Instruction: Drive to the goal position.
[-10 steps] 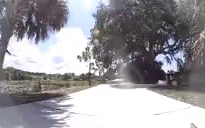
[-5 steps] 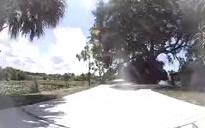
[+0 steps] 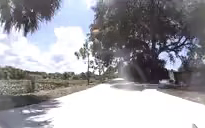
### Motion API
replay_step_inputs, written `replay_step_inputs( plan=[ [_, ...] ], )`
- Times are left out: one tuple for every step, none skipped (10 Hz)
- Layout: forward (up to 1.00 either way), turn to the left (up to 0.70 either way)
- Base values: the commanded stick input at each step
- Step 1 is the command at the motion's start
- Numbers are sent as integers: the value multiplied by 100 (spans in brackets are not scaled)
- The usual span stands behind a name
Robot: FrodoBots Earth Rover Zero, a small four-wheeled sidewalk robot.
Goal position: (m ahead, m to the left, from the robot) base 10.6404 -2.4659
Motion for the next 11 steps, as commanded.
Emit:
replay_step_inputs(
  plan=[
    [85, 0],
    [85, 0],
    [85, 0],
    [85, 0],
    [85, 0],
    [85, 0],
    [85, 0],
    [85, -4],
    [85, -34],
    [85, -34],
    [85, -34]
  ],
)
